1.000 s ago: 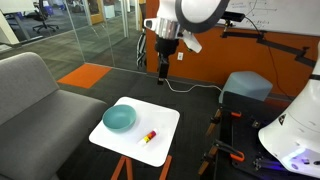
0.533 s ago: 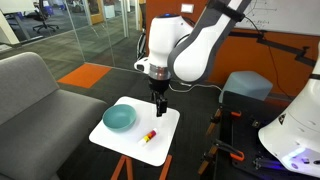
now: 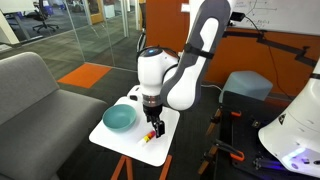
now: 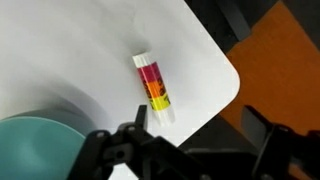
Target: Put the glue stick in the green bowl
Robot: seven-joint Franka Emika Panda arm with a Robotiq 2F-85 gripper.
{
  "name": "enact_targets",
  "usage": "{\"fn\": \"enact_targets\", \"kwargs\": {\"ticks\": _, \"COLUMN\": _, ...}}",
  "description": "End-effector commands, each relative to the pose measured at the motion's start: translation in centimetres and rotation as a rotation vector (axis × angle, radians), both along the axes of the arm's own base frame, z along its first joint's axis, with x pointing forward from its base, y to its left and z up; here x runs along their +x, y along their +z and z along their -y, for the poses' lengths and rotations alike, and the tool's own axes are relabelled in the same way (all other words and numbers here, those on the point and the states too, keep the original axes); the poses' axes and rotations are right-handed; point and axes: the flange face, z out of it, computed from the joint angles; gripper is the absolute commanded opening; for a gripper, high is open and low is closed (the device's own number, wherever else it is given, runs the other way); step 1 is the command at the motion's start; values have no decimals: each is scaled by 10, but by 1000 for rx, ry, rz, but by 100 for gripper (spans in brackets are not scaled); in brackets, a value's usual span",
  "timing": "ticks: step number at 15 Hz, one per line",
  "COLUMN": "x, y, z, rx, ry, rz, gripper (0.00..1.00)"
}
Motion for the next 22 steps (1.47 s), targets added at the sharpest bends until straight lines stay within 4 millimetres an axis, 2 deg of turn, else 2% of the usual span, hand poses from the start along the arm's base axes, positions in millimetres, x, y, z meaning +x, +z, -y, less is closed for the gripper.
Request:
{"fn": "enact_targets", "kwargs": {"ticks": 1, "x": 2, "y": -6, "z": -5, "rx": -2, "ry": 26, "rz": -3, "gripper": 100}}
{"fn": "enact_targets", "kwargs": {"ticks": 3, "x": 3, "y": -13, "z": -8, "rx": -1, "ry": 32, "rz": -10, "gripper": 100}}
{"fn": "enact_targets", "kwargs": {"ticks": 8, "x": 4, "y": -12, "z": -5, "rx": -1, "ry": 28, "rz": -7, "gripper": 100}}
{"fn": "enact_targets", "kwargs": {"ticks": 10, "x": 2, "y": -10, "z": -4, "rx": -28, "ry": 134, "rz": 57, "gripper": 100}}
{"fn": "enact_targets", "kwargs": {"ticks": 13, "x": 8, "y": -14, "z": -3, "rx": -58, "ry": 257, "rz": 136, "gripper": 100}}
{"fn": "enact_targets", "kwargs": {"ticks": 22, "x": 10, "y": -63, "z": -18, "rx": -22, "ry": 301, "rz": 106, "gripper": 100}}
